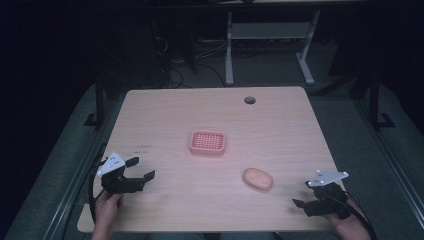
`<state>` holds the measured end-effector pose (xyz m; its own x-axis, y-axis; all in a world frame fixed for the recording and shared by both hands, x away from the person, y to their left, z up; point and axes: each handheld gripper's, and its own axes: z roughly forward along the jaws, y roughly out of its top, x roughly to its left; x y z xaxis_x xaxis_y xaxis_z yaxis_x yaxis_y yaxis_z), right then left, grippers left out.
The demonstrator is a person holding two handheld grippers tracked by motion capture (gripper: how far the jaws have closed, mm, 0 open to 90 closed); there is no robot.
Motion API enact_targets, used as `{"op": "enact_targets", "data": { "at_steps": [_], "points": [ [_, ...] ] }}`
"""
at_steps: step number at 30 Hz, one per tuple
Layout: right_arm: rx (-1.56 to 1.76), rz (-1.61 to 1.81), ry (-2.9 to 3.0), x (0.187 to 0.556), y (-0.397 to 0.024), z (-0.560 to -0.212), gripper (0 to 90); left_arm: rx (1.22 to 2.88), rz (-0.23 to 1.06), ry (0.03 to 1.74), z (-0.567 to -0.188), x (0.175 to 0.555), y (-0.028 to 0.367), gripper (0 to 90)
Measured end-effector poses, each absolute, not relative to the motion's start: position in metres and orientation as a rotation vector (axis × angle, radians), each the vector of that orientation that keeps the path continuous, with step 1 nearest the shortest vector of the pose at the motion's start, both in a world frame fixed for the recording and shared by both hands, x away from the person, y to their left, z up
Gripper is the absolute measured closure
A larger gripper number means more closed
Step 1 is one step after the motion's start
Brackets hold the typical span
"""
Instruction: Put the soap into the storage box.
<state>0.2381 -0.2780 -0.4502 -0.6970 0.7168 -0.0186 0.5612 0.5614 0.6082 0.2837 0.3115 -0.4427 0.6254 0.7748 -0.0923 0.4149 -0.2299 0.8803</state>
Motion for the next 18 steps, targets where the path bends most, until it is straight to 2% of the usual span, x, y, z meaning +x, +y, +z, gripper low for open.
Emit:
{"op": "enact_targets", "data": {
  "at_steps": [18],
  "points": [
    [1.009,0.829,2.606,0.247,-0.258,-0.446,21.6,1.858,0.457,0.959,-0.443,0.285,0.313,14.3]
  ]
}}
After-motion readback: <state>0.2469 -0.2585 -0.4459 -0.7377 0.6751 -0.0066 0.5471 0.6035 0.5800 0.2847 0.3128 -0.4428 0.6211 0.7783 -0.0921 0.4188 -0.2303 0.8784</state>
